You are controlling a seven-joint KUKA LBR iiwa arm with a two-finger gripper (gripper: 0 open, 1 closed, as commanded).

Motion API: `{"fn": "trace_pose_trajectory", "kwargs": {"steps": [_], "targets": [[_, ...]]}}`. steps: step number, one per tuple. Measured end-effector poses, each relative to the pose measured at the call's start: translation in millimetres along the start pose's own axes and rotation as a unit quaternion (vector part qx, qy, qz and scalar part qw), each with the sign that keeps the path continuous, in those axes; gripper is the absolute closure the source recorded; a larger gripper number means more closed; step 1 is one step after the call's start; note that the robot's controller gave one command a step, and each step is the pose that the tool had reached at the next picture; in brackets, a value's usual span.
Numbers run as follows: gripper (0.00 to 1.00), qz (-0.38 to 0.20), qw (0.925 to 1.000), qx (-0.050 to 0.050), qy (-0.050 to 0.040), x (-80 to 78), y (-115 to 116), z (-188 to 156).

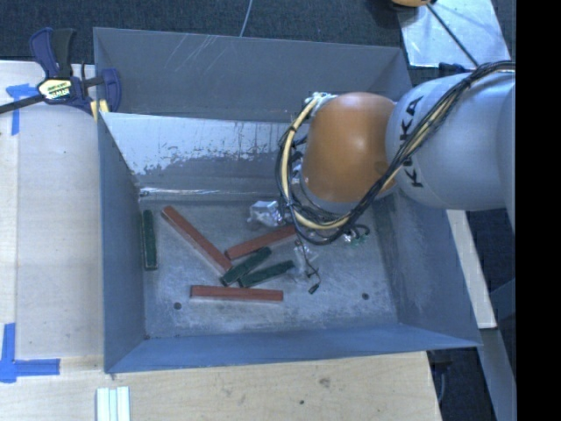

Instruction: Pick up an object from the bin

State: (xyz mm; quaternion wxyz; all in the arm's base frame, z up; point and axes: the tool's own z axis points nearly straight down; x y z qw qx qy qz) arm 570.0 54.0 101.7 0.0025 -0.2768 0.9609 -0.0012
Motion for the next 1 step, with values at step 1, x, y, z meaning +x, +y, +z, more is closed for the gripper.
{"fn": "trace_pose_trajectory", "kwargs": {"steps": [1], "targets": [[1.0, -0.207, 0.9784, -0.002, 0.0003, 25.1, -31.4, 30.0]]}}
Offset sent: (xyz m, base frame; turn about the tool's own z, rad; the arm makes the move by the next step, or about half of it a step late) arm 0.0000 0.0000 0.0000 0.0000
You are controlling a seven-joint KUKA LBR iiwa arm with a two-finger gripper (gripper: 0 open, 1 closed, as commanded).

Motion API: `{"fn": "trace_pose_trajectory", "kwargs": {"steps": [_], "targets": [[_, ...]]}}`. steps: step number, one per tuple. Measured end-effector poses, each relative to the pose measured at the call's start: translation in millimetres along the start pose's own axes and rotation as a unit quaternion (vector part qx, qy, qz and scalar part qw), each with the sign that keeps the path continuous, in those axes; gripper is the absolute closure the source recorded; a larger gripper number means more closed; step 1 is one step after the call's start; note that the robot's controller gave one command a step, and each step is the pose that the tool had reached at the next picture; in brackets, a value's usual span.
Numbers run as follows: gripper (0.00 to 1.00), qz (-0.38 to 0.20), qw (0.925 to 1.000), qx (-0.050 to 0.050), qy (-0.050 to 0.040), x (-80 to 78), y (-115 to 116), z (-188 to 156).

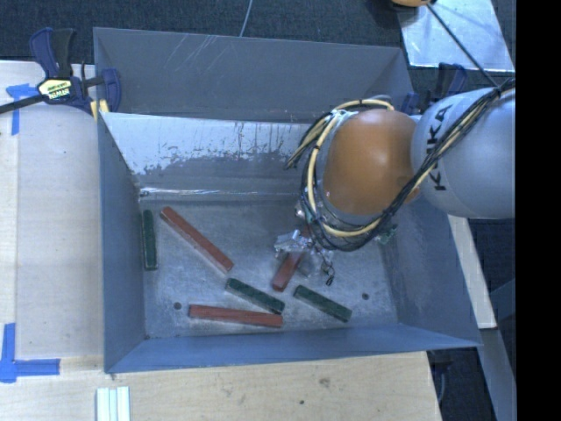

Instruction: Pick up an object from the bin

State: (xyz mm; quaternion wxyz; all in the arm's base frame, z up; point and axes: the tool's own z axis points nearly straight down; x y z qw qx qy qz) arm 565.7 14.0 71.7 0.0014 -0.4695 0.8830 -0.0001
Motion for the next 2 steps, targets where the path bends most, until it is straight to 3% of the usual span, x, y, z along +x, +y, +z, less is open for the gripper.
{"fn": "trace_pose_trajectory", "kwargs": {"steps": [1, 2], "targets": [[1.0, 0.0, 1.0, 0.0, 0.0, 0.0, 0.0, 0.0], [1.0, 0.005, 1.0, 0.0, -0.0001, 44.4, 10.3, -148.4]]}}
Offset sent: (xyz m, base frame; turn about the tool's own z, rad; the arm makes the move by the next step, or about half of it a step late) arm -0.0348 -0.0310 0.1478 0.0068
